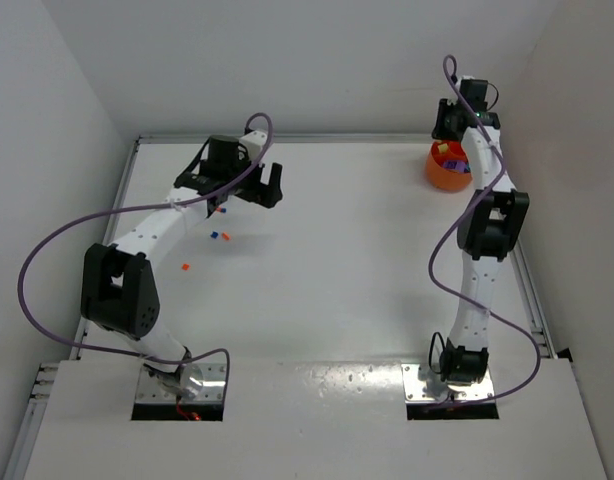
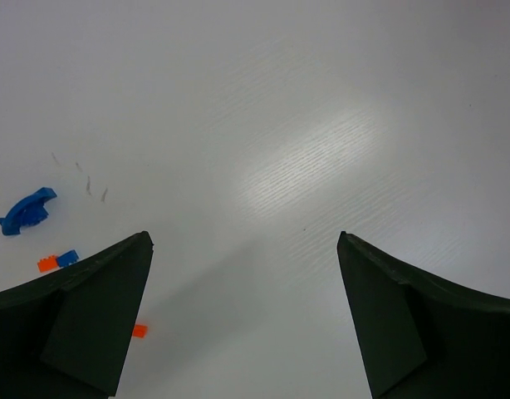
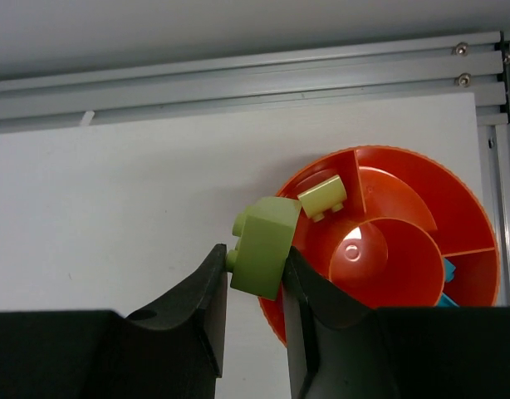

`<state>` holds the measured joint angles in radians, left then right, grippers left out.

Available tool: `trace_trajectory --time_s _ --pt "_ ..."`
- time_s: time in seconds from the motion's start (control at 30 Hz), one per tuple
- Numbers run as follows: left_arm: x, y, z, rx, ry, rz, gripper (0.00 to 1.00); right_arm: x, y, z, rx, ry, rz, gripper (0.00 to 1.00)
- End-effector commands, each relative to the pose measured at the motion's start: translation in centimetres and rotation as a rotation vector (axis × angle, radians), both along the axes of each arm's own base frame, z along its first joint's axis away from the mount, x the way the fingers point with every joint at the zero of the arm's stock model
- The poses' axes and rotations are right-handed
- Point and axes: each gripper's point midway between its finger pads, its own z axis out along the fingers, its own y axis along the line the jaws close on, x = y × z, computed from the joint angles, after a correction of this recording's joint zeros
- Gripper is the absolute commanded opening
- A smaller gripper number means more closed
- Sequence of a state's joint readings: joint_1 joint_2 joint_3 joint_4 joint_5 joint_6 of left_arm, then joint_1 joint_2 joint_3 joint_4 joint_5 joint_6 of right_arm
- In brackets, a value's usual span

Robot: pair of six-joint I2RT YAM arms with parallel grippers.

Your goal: Sort the legos into containers by color

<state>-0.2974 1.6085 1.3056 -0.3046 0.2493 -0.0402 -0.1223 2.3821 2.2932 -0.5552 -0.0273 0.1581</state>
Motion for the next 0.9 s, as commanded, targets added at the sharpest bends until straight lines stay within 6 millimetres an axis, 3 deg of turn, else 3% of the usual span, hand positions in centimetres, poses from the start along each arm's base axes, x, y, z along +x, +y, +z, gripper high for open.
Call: trace_trajectory --time_s 0.0,0.3,0.5,0.87 --pt "1.2 0.3 1.6 -0.021 -0.041 0.028 1.00 1.2 -0.5 3.6 -0.043 -0.096 -0.009 0.00" --pt "1.6 0.5 1.2 -0.023 -0.031 0.029 1.00 1.0 -1.8 1.7 -0.069 -0.055 -0.043 0.00" --pt "1.9 0.2 1.6 -0.032 -0.037 0.020 1.00 1.0 -1.7 1.7 -0.063 -0.056 -0.036 0.02" --pt "1.6 0.2 1.3 -0.018 -0.027 0.003 1.00 1.1 -1.8 -0.1 -0.051 -0.029 -0.053 0.06"
